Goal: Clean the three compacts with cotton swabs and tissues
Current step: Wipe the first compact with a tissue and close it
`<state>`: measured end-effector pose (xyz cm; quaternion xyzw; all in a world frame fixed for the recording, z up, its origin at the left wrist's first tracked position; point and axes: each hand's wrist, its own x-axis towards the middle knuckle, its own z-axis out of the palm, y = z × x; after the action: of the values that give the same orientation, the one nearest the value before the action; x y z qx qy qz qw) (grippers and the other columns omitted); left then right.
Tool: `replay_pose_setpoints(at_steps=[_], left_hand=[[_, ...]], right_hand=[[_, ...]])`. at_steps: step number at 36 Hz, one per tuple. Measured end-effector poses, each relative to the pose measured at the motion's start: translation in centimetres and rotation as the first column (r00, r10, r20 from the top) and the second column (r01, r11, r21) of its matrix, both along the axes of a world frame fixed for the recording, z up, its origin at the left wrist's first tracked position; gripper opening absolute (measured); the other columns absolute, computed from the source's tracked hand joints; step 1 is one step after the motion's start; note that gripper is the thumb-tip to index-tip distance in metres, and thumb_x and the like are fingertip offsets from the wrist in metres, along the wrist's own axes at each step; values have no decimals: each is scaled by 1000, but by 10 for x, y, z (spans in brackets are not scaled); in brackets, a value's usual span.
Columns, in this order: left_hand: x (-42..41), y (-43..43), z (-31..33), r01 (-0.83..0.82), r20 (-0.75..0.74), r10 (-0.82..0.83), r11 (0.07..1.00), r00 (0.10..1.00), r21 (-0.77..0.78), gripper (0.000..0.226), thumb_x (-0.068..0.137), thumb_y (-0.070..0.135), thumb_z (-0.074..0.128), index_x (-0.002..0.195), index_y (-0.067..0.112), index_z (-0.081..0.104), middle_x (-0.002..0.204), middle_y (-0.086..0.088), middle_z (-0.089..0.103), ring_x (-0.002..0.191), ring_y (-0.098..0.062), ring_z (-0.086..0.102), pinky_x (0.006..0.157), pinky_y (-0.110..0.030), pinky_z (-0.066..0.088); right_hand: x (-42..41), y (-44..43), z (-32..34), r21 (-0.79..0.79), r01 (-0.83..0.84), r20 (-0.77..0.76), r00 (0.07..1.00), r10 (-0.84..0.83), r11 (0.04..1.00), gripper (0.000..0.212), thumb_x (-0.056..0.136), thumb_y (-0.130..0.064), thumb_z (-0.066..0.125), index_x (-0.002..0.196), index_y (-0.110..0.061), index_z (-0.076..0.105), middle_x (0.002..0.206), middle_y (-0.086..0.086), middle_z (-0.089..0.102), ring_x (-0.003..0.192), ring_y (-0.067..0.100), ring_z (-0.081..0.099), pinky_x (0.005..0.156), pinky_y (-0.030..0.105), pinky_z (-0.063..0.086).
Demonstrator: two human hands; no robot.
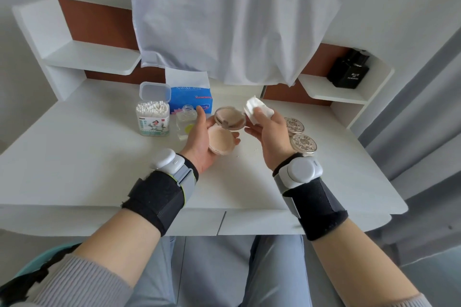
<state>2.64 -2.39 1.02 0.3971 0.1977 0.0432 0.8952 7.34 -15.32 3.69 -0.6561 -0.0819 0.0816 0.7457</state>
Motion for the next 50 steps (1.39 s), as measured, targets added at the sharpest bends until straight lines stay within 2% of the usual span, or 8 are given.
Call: replay_pose_setpoints(at_steps=[9, 15, 23, 28, 33, 39, 43, 50], left_hand=[[-1, -12, 2, -77, 14, 80, 984, 997, -158, 72, 94, 66, 29, 101, 6, 67, 94, -23, 71, 87, -33, 68, 84, -39, 55], [-2, -20, 2, -99, -13, 99, 974, 995, -205, 66, 95, 64, 30, 96, 7, 64, 102, -22, 69, 95, -34, 66, 95, -41, 50], [1, -29, 12, -142, -24, 141, 947, 990, -288, 53, 99, 54, 33, 68, 12, 48, 77, -15, 62, 76, -30, 64, 72, -37, 53], [9, -32, 17, -130, 5, 138, 944, 990, -303, 47, 101, 48, 32, 71, 13, 43, 79, -11, 53, 80, -30, 60, 70, -38, 53], [8, -43, 33, -94, 105, 122, 966, 987, -240, 36, 97, 38, 51, 73, 14, 38, 58, -7, 59, 67, -23, 65, 76, -36, 55], [9, -48, 32, -205, 167, 188, 974, 968, 92, 36, 91, 46, 57, 100, 11, 51, 96, -8, 65, 85, -23, 66, 81, -35, 54], [1, -43, 24, -244, 236, 107, 681, 966, 690, 42, 84, 54, 59, 79, 15, 44, 77, 1, 53, 73, -14, 54, 72, -31, 45], [-5, -36, 27, -195, 242, -50, 446, 969, 873, 46, 86, 45, 64, 95, 10, 35, 79, 5, 46, 68, -5, 48, 62, -18, 40]], right_hand=[[-24, -3, -5, -159, 25, 260, 965, 18, 987, 15, 93, -25, 54, 98, -11, 53, 96, 13, 64, 84, 22, 63, 79, 40, 50], [-33, -6, -11, -246, 105, 421, 907, 9, 964, 4, 96, -14, 53, 95, -12, 50, 76, -9, 56, 64, -5, 49, 62, 14, 40], [-42, -10, -15, -313, 185, 540, 841, 14, 932, 5, 96, -16, 52, 96, -16, 47, 71, -14, 57, 63, -4, 52, 58, 15, 39], [-38, -15, -12, -285, 164, 492, 871, -3, 945, 4, 96, -16, 52, 96, -14, 48, 72, -13, 55, 63, -5, 50, 61, 18, 39], [-33, -10, -6, -5, 223, 275, 937, -213, 975, 9, 95, -21, 52, 98, -13, 51, 92, 3, 65, 89, 11, 64, 84, 29, 51], [-37, 3, 5, 311, 246, -153, 966, -207, 918, 12, 95, -8, 51, 104, -1, 49, 91, 16, 64, 83, 24, 68, 78, 31, 58], [-34, 5, 10, 308, 257, -211, 957, -197, 916, 8, 92, -8, 56, 92, -4, 49, 82, 12, 60, 82, 23, 63, 82, 32, 56], [-36, 5, 7, 214, 151, -140, 982, -123, 965, 6, 90, -6, 58, 94, -5, 53, 88, 18, 64, 81, 26, 65, 80, 34, 58]])
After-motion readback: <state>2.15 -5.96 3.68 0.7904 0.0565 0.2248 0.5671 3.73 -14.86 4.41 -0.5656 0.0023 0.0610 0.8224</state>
